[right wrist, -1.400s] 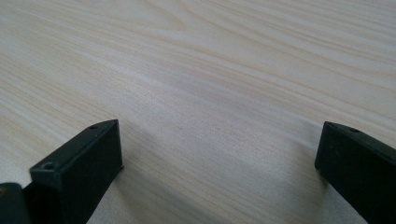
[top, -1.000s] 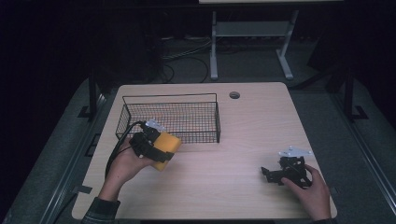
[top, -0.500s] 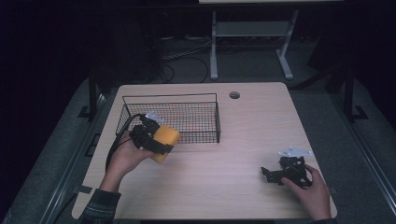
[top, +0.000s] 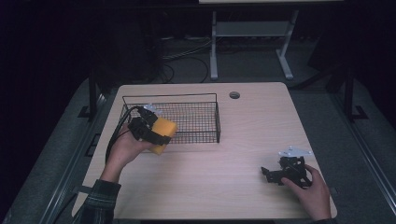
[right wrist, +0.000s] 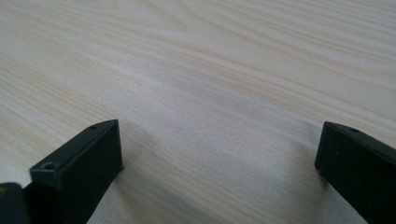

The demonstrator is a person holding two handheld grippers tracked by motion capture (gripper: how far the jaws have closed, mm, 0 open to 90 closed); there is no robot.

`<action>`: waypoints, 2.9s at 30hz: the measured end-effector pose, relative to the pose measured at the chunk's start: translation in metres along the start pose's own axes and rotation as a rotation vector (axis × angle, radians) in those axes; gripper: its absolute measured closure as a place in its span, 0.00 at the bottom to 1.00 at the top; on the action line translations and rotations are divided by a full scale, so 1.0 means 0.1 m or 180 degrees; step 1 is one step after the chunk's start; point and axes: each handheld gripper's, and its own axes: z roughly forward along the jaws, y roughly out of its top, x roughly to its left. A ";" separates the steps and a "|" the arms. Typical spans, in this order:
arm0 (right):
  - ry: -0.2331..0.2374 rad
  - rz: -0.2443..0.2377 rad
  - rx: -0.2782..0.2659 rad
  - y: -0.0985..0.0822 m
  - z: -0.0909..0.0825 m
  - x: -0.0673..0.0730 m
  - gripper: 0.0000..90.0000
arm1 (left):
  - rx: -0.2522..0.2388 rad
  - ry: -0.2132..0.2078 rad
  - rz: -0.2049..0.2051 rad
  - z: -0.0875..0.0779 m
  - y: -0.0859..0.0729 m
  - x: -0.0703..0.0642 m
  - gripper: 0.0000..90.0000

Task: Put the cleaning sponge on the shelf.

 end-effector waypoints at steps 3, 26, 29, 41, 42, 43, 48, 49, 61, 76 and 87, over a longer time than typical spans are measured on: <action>0.0001 0.0000 0.0000 0.00 0.00 0.00 0.00 | 0.0003 0.0024 -0.0007 0.01 0.02 0.04 0.22; 0.0001 0.0000 0.0000 0.00 0.00 0.00 0.00 | -0.0025 0.0180 -0.0173 0.05 0.12 0.38 0.22; 0.0001 0.0001 0.0000 0.00 0.00 0.00 0.00 | -0.0022 0.0200 -0.0183 0.05 0.13 0.43 0.22; 0.0001 -0.0001 0.0000 0.00 0.00 0.00 0.00 | -0.0020 0.0317 -0.0201 0.01 0.19 0.60 0.22; 0.0000 0.0001 0.0000 0.00 0.00 0.00 0.00 | -0.0021 0.0323 -0.0217 0.02 0.20 0.62 0.22; 0.0000 -0.0001 -0.0001 0.00 0.00 0.00 0.00 | -0.0027 0.0336 -0.0224 0.02 0.20 0.63 0.22; 0.0000 0.0002 0.0000 0.00 0.00 0.00 0.00 | -0.0026 0.0377 -0.0262 0.02 0.20 0.72 0.22; 0.0000 0.0000 0.0000 0.00 0.00 0.00 0.00 | -0.0021 0.0389 -0.0257 0.01 0.19 0.74 0.23; 0.0000 0.0003 0.0000 0.00 0.00 0.00 0.00 | -0.0006 0.0492 -0.0359 0.03 0.16 0.94 0.23; 0.0000 0.0002 0.0001 0.00 0.00 0.00 0.00 | 0.0021 0.0599 -0.0443 0.13 0.10 1.13 0.23; 0.0001 0.0000 -0.0001 0.00 0.00 0.00 0.00 | 0.0064 0.0629 -0.0509 0.25 0.04 1.24 0.23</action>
